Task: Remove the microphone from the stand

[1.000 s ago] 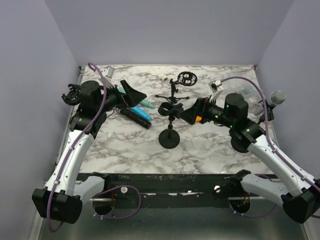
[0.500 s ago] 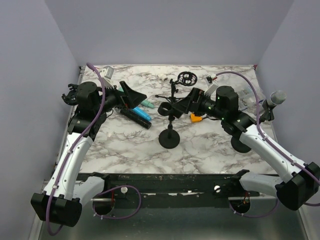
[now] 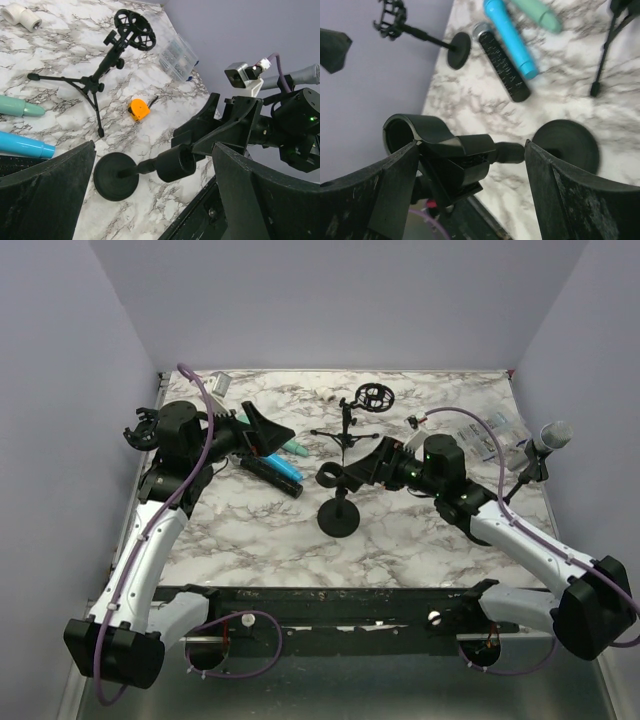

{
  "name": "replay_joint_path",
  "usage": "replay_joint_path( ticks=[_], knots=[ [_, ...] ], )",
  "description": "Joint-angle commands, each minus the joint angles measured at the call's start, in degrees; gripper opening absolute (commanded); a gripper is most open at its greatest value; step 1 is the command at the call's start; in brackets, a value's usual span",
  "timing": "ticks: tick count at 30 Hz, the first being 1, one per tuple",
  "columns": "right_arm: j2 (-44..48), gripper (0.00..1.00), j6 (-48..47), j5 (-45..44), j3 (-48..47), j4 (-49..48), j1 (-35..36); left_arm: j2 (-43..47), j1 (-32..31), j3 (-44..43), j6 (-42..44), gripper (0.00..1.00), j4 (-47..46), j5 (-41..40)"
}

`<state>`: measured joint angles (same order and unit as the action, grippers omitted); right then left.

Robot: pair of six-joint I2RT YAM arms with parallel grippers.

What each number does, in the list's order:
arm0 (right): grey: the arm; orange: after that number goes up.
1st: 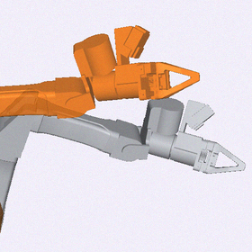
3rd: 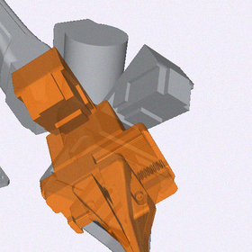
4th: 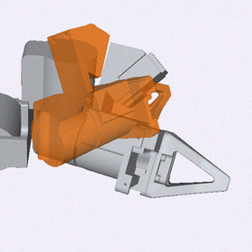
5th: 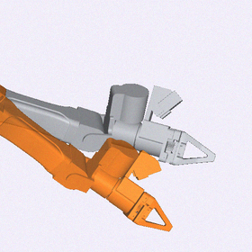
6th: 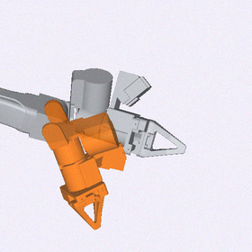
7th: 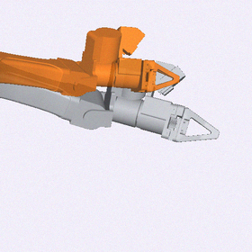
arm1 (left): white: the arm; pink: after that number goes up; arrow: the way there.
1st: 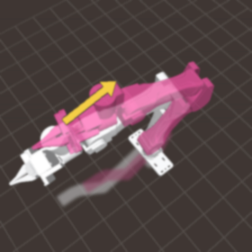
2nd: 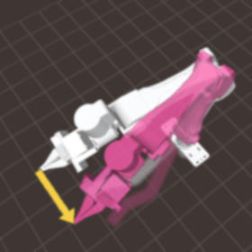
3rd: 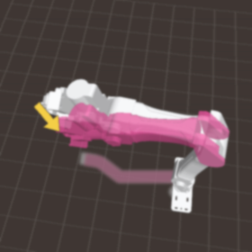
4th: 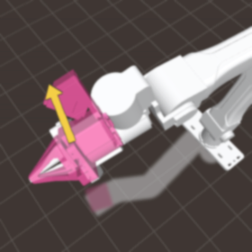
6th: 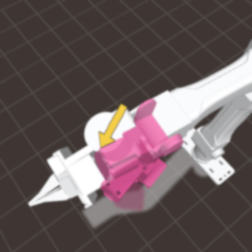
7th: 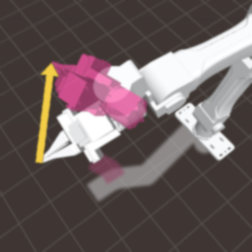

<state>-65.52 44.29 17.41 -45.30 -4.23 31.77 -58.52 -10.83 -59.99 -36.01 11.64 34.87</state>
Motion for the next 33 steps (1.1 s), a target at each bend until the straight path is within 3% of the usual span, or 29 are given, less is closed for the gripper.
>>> replay_joint_path(
  ticks=[1,11,14,20,28,33],
  knots=[
    [-2.8,0.83,-2.6,-1.3,3.3,5.4,-0.3,-0.6,0.5,-0.2,0.3,0.96,-1.7,2.1],
    [-1.4,0.95,-5.5,1.6,-0.8,7.8,-0.3,-1.6,0.5,-0.3,0.8,0.96,-1.3,1.9],
    [1.7,1.00,-2.6,3.8,0.2,5.3,-0.2,-1.9,0.5,-0.3,0.5,0.96,-1.4,2.2],
    [1.6,0.99,3.8,7.5,2.3,-1.7,-0.3,-2.3,0.5,0.0,0.2,0.96,-1.9,2.6],
    [-1.8,0.81,11.3,8.5,3.4,-9.5,-0.2,-2.1,0.5,-0.1,0.4,0.95,-1.8,2.7],
    [-5.1,0.64,15.2,9.7,4.5,-15.3,-0.2,-2.0,0.5,-0.2,0.4,0.96,-1.8,2.8]
  ],
)
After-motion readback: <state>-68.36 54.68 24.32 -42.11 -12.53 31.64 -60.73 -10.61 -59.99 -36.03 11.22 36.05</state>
